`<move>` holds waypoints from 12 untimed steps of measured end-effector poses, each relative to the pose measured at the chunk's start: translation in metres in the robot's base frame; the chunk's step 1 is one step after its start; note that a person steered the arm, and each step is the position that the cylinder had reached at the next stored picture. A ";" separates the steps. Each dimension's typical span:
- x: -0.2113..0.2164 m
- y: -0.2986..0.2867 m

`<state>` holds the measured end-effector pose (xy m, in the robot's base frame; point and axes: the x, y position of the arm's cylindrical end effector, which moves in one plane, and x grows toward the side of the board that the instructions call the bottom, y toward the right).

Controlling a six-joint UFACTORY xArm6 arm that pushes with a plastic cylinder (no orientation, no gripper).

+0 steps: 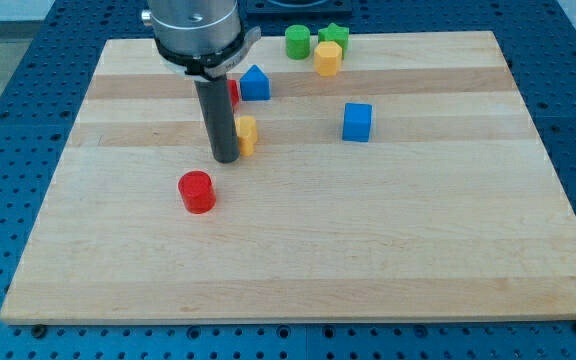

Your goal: Move the yellow heart to the bottom of the green circle

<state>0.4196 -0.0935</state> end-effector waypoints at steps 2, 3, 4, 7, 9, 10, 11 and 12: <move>-0.019 0.004; -0.026 0.013; -0.026 0.034; -0.070 0.056; -0.070 0.090; -0.071 0.107; -0.076 0.122; -0.092 0.123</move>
<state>0.3274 0.0292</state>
